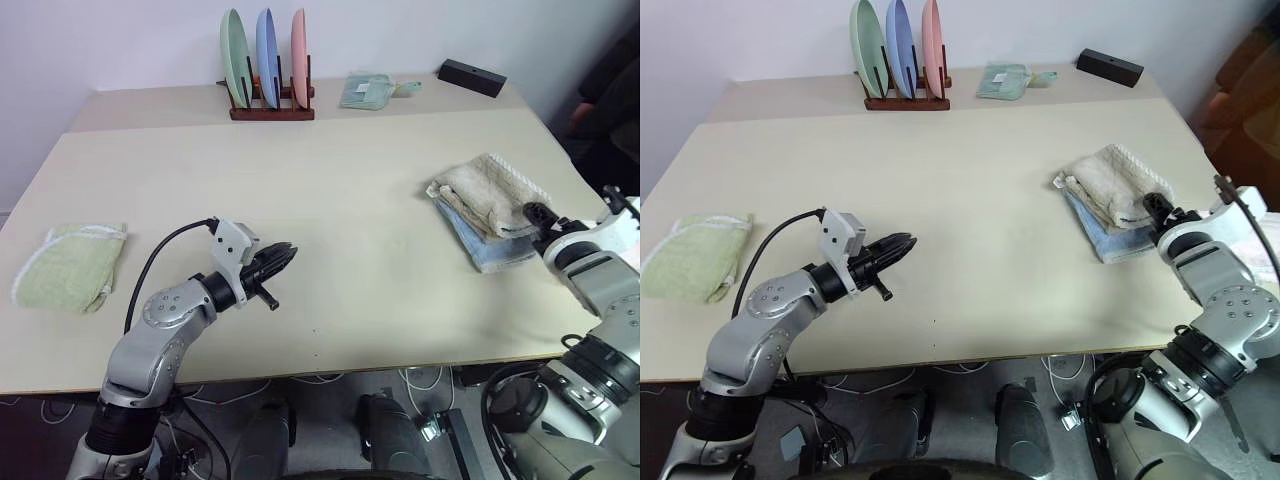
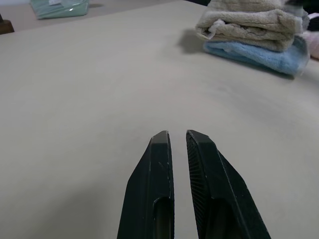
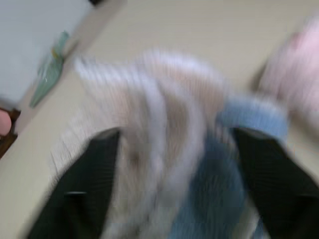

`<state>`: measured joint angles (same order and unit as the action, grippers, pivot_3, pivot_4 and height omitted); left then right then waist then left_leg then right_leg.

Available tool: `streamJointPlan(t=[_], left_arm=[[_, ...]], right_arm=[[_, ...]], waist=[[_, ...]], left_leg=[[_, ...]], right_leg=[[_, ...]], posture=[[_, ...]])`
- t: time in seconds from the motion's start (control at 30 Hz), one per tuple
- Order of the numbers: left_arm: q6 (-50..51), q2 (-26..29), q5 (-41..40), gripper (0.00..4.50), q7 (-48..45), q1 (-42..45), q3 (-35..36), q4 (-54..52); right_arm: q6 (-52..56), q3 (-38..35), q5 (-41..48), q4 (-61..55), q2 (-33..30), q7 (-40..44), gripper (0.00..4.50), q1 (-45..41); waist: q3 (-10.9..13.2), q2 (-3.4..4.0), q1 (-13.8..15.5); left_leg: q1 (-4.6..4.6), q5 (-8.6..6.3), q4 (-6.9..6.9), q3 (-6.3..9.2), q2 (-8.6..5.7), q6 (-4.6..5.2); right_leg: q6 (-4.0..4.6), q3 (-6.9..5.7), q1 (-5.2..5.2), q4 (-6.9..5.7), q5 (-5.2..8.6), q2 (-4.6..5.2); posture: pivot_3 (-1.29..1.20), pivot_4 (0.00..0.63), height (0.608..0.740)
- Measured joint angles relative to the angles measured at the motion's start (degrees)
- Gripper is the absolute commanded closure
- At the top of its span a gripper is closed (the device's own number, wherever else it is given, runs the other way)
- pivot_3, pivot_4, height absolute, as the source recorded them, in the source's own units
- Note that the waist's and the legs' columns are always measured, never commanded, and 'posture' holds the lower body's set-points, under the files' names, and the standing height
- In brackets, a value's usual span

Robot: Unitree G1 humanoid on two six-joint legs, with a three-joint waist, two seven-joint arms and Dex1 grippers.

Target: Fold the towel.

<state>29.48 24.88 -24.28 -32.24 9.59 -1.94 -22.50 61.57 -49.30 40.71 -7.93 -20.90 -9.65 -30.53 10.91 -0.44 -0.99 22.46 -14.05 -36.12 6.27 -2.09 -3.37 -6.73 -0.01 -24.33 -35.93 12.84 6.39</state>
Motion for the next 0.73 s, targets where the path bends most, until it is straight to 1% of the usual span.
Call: streamJointPlan(t=[0.13, 0.23, 0.37, 0.43, 0.53, 0.73], left_arm=[[-2.1, -1.1, 1.1, 4.03, 1.5, 0.7, 1.2, 3.3], [-4.6, -1.3, 3.1, 4.03, 3.9, 2.0, 3.1, 6.5], [-8.9, 1.6, 8.3, 4.03, 6.8, 1.5, 6.0, 10.8], [-9.7, 2.3, 9.6, 4.03, 7.8, 0.1, 7.8, 11.4], [-10.4, 2.7, 10.1, 4.03, 8.1, -3.3, 9.8, 10.9], [-10.6, 2.5, 10.2, 4.03, 8.8, -8.6, 11.2, 7.6]], right_arm=[[-10.7, 10.2, -8.1, -2.4, -9.4, 6.0, 0.57, 2.2], [-16.9, 19.4, -12.3, -3.3, -14.4, 13.8, 0.57, 3.3], [-24.2, 36.2, -16.0, -4.8, -16.8, 28.3, 0.57, 5.4], [-27.6, 42.3, -17.4, -4.3, -16.9, 34.4, 0.57, 6.1], [-32.0, 47.6, -18.9, -1.8, -16.5, 41.4, 0.57, 5.9], [-37.3, 50.9, -22.0, 6.9, -14.0, 46.6, 0.57, 4.1]], waist=[[0.0, 0.01, -0.1], [0.0, -0.01, -0.5], [0.0, -0.02, -1.4], [0.0, -0.03, -1.3], [0.0, -0.08, -0.9], [0.1, -0.13, 0.3]], left_leg=[[-0.01, 0.00, 0.01, 0.00, 0.01, 0.00], [-0.04, 0.00, 0.02, 0.00, 0.05, 0.00], [-0.03, 0.00, 0.06, 0.03, 0.07, 0.00], [0.03, -0.01, 0.04, 0.03, 0.05, 0.00], [0.06, -0.01, 0.01, 0.03, 0.01, 0.01], [0.06, -0.01, 0.00, 0.03, 0.01, -0.01]], right_leg=[[-0.01, 0.00, 0.00, 0.03, 0.01, -0.01], [-0.01, 0.00, 0.00, 0.03, 0.01, -0.05], [-0.03, 0.00, 0.00, 0.04, 0.03, -0.08], [-0.04, -0.01, 0.00, 0.12, 0.03, -0.05], [-0.06, -0.01, 0.04, 0.25, 0.01, 0.01], [-0.03, -0.02, 0.11, 0.38, -0.01, 0.01]], posture=[[0.00, 0.150, 0.740], [0.00, 0.150, 0.740], [0.00, 0.150, 0.740], [0.00, 0.150, 0.740], [0.00, 0.150, 0.740], [0.00, 0.150, 0.740]])
